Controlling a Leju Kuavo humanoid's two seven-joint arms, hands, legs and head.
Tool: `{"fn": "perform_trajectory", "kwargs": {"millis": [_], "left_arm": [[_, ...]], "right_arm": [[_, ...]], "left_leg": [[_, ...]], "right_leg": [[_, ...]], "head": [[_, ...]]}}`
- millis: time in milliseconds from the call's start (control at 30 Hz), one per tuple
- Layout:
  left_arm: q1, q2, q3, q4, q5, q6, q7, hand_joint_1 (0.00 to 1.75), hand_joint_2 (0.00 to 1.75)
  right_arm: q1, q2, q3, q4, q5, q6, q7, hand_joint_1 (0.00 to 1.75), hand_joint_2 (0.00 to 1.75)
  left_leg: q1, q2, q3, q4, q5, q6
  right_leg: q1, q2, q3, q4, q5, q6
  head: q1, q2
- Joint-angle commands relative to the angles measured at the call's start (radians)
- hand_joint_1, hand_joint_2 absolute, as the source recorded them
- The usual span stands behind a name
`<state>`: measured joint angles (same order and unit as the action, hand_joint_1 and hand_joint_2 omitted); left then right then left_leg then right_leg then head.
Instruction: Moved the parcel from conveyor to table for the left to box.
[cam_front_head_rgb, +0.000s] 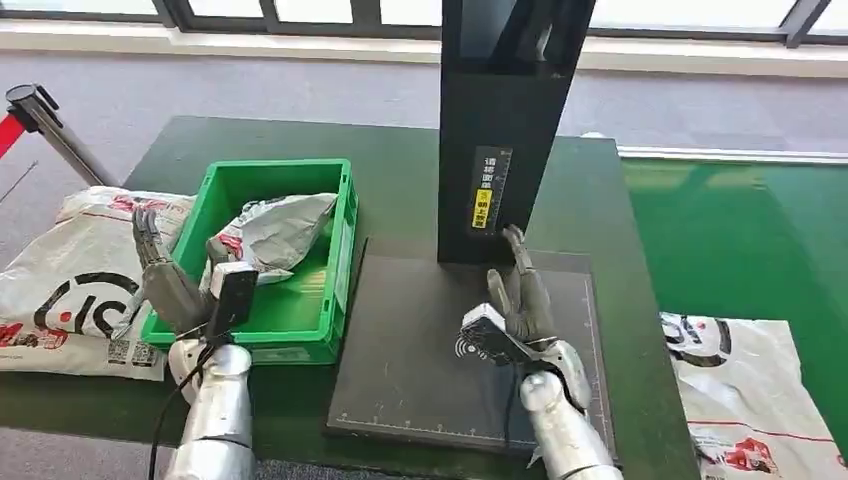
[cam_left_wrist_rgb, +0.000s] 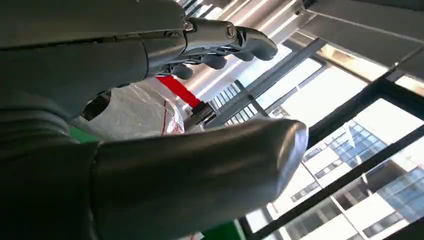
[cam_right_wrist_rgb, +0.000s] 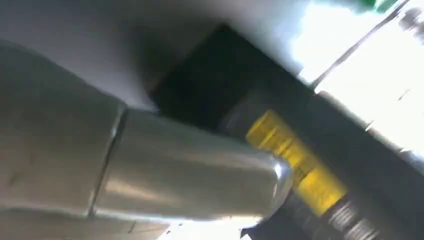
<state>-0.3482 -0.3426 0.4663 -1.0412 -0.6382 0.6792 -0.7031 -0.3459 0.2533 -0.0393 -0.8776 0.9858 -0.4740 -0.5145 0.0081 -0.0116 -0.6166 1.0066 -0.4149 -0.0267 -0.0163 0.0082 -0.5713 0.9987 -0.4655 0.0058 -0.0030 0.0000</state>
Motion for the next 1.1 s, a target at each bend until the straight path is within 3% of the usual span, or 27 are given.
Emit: {"fn": "perform_trajectory", "kwargs": {"millis": [33, 167, 233, 333, 467, 500, 533, 567, 600, 667, 700, 733, 900, 1100], "left_arm": [[0.132, 0.067, -0.475, -0.208, 0.429, -0.097, 0.005, 0.0, 1.75], [0.132, 0.067, -0.475, -0.208, 0.429, -0.097, 0.005, 0.0, 1.75], [0.157, 0.067, -0.478, -0.243, 0.483, -0.159, 0.005, 0.0, 1.75], [0.204, 0.053, -0.477, -0.289, 0.519, -0.189, 0.005, 0.0, 1.75], [0.207, 0.048, -0.476, -0.285, 0.55, -0.202, 0.005, 0.0, 1.75], [0.22, 0.043, -0.473, -0.299, 0.555, -0.208, 0.005, 0.0, 1.75], [0.221, 0.041, -0.462, -0.304, 0.564, -0.217, 0.005, 0.0, 1.75], [0.229, 0.034, -0.456, -0.315, 0.562, -0.222, 0.005, 0.0, 1.75], [0.235, 0.028, -0.453, -0.314, 0.571, -0.23, 0.005, 0.0, 1.75], [0.23, 0.026, -0.445, -0.287, 0.572, -0.238, 0.005, 0.0, 1.75], [0.23, 0.026, -0.445, -0.287, 0.572, -0.238, 0.005, 0.0, 1.75], [0.233, 0.029, -0.442, -0.278, 0.573, -0.237, 0.005, 0.0, 1.75], [0.232, 0.029, -0.44, -0.275, 0.573, -0.233, 0.005, 0.0, 1.75], [0.243, 0.045, -0.44, -0.257, 0.563, -0.223, 0.005, 0.0, 1.75]], "right_arm": [[-0.062, -0.396, 0.223, -0.224, 0.585, -0.224, 1.08, 0.0, 1.75], [-0.062, -0.396, 0.223, -0.224, 0.585, -0.224, 1.08, 0.0, 1.75], [-0.109, -0.456, 0.301, -0.136, 0.585, -0.224, 1.213, 0.0, 1.75], [-0.19, -0.473, 0.277, 0.053, 0.585, -0.224, 1.193, 0.0, 1.75], [-0.198, -0.552, 0.253, 0.034, 0.585, -0.203, 1.17, 0.0, 1.75], [-0.218, -0.559, 0.307, 0.111, 0.585, -0.224, 1.213, 0.0, 1.75], [-0.194, -0.575, 0.246, 0.118, 0.585, -0.224, 1.162, 0.0, 1.75], [-0.265, -0.559, 0.314, 0.227, 0.584, -0.224, 1.213, 0.0, 1.75], [-0.305, -0.553, 0.321, 0.426, 0.585, -0.224, 1.213, 0.0, 1.75], [-0.351, -0.541, 0.29, 0.619, 0.58, -0.194, 1.213, 0.0, 1.75], [-0.351, -0.541, 0.29, 0.619, 0.58, -0.194, 1.213, 0.0, 1.75], [-0.35, -0.551, 0.262, 0.667, 0.559, -0.105, 1.208, 0.0, 1.75], [-0.348, -0.552, 0.25, 0.666, 0.551, -0.098, 1.204, 0.0, 1.75], [-0.326, -0.532, 0.125, 0.665, 0.474, -0.038, 1.172, 0.0, 1.75]], "left_leg": [[-0.001, -0.009, -0.002, 0.0, 0.001, 0.003], [-0.001, -0.008, -0.001, 0.002, -0.002, 0.006], [-0.001, -0.005, -0.001, 0.002, -0.003, 0.007], [-0.005, 0.005, 0.002, 0.001, -0.004, 0.007], [-0.005, -0.001, 0.0, 0.001, -0.003, 0.009], [-0.005, -0.001, 0.001, 0.001, -0.003, 0.009], [-0.005, -0.002, 0.0, 0.001, -0.002, 0.009], [-0.005, -0.001, 0.002, 0.0, -0.003, 0.009], [-0.005, -0.002, 0.002, 0.001, -0.003, 0.009], [-0.004, 0.001, 0.006, -0.002, -0.003, 0.009], [-0.004, -0.001, 0.005, -0.001, -0.003, 0.009], [-0.004, -0.003, 0.005, -0.002, -0.002, 0.009], [-0.005, -0.007, 0.002, 0.0, -0.003, 0.009], [-0.005, -0.006, 0.001, 0.0, -0.002, 0.009]], "right_leg": [[-0.002, -0.01, 0.003, -0.002, -0.001, 0.001], [-0.001, -0.008, 0.008, -0.002, -0.001, 0.003], [-0.002, -0.005, 0.007, -0.002, -0.001, 0.004], [-0.002, 0.004, 0.005, -0.003, 0.002, 0.005], [-0.002, -0.003, 0.006, -0.003, 0.001, 0.006], [-0.002, -0.004, 0.007, -0.004, 0.0, 0.006], [-0.002, -0.004, 0.006, -0.003, 0.001, 0.006], [-0.002, -0.003, 0.008, -0.004, 0.001, 0.006], [-0.002, -0.003, 0.008, -0.003, 0.001, 0.006], [-0.001, -0.001, 0.013, -0.008, 0.002, 0.006], [-0.001, -0.002, 0.012, -0.007, 0.002, 0.006], [-0.001, -0.004, 0.013, -0.008, 0.002, 0.006], [-0.002, -0.008, 0.01, -0.005, 0.0, 0.006], [-0.002, -0.006, 0.009, -0.004, 0.0, 0.007]], "head": [[0.0, 0.0], [0.002, 0.0], [0.002, 0.0], [0.0, 0.0], [0.001, 0.0], [0.0, 0.0], [0.001, 0.0], [0.0, 0.0], [0.001, 0.0], [0.001, 0.0], [0.0, 0.0], [0.0, 0.0], [0.001, 0.0], [0.0, 0.0]]}}
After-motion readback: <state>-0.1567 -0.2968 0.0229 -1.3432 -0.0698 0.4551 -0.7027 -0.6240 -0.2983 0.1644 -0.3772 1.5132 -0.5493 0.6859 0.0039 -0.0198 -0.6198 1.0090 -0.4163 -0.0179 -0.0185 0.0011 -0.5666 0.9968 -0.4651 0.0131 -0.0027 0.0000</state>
